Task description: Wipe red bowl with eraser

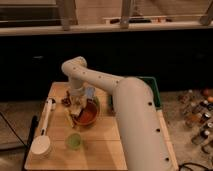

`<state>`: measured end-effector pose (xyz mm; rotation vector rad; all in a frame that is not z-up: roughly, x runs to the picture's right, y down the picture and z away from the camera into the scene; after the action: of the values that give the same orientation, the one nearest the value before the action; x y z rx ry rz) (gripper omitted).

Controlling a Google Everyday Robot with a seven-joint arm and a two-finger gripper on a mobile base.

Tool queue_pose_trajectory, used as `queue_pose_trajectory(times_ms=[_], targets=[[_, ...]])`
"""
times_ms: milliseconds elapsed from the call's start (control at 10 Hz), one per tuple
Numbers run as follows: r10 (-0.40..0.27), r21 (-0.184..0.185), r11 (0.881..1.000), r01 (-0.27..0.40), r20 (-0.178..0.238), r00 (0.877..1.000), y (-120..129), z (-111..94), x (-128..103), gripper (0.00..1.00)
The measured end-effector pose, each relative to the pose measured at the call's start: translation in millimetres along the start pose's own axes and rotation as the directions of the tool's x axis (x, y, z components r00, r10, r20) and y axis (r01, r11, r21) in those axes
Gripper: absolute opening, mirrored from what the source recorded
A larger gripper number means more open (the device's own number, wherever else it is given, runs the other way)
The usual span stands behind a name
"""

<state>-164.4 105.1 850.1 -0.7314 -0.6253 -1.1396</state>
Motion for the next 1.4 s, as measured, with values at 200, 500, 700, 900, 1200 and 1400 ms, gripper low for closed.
queue_pose_trajectory(times_ms=[200, 500, 700, 900, 1200, 1400], targets=[[-0.009, -0.013, 1.000, 0.009, -0.005, 1.000, 11, 2, -17, 0.00], [0.037, -0.026, 0.999, -0.037, -0.018, 0.999, 51, -1, -20, 0.00], [0.088, -0.034, 0.995, -0.089, -0.026, 0.996, 78, -4, -16, 0.00], [0.114, -0.033, 0.993, -0.115, -0.032, 0.993, 85, -5, -15, 0.00], [0.159, -0.032, 0.986, -0.161, -0.045, 0.986, 80, -12, 8, 0.00], [0.176, -0.024, 0.984, -0.177, -0.047, 0.983, 64, -16, 40, 0.00]])
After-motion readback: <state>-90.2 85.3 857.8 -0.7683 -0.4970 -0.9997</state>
